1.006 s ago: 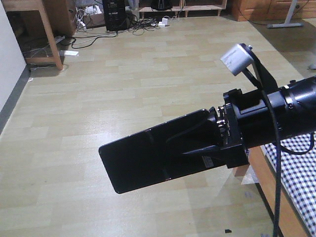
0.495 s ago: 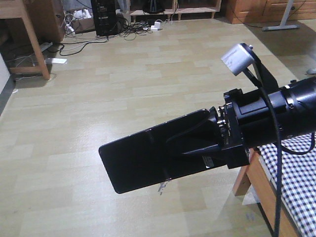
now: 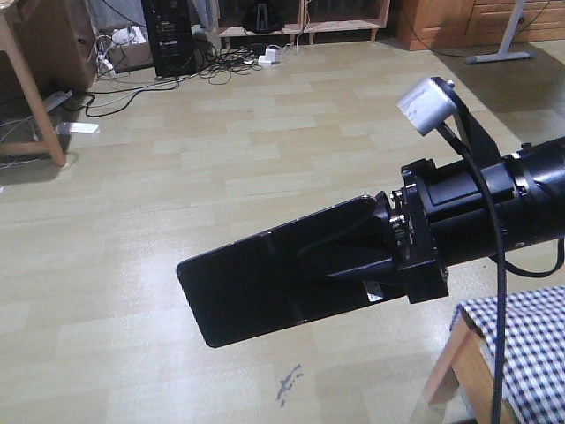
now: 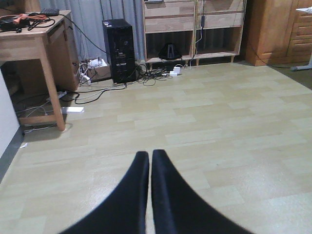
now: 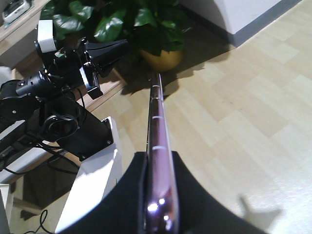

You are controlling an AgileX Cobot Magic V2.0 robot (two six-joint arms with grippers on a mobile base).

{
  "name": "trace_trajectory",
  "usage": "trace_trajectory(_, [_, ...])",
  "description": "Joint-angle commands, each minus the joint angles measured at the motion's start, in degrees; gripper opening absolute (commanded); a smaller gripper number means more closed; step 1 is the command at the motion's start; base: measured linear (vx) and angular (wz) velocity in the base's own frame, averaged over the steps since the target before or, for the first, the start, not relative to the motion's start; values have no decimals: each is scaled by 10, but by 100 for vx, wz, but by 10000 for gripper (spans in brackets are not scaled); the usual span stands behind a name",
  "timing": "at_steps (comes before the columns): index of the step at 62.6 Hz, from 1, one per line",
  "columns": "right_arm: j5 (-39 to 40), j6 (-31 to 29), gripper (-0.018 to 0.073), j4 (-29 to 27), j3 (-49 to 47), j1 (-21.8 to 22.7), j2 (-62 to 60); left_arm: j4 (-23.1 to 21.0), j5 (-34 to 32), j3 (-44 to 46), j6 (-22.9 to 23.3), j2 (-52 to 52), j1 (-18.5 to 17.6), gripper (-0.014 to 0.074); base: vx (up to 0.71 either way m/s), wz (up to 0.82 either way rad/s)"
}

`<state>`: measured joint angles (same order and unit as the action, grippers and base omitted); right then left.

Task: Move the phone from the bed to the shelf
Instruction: 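Drive the base away from the bed toward the wooden shelf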

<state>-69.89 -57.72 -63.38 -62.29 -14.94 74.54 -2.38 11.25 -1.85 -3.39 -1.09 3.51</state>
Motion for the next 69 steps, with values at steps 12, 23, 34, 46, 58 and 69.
trace_trajectory(12, [-39,0,-2,-47,-15,0,-16,-5,-40,-4,0,-5,0,1,43,-4])
trace_trajectory(23, [-39,0,-2,-47,-15,0,-16,-5,-40,-4,0,-5,0,1,45,-4])
trace_trajectory(34, [-39,0,-2,-46,-15,0,-16,-5,-40,-4,0,-5,0,1,46,-4])
trace_trajectory(46, [-39,0,-2,-46,-15,0,-16,-5,-40,-4,0,-5,0,1,46,-9])
trace_trajectory(58, [-39,0,-2,-46,-15,0,-16,-5,-40,-4,0,-5,0,1,46,-12])
trace_trajectory(69, [-39,0,-2,-46,-15,0,-16,-5,-40,-4,0,-5,0,1,46,-9])
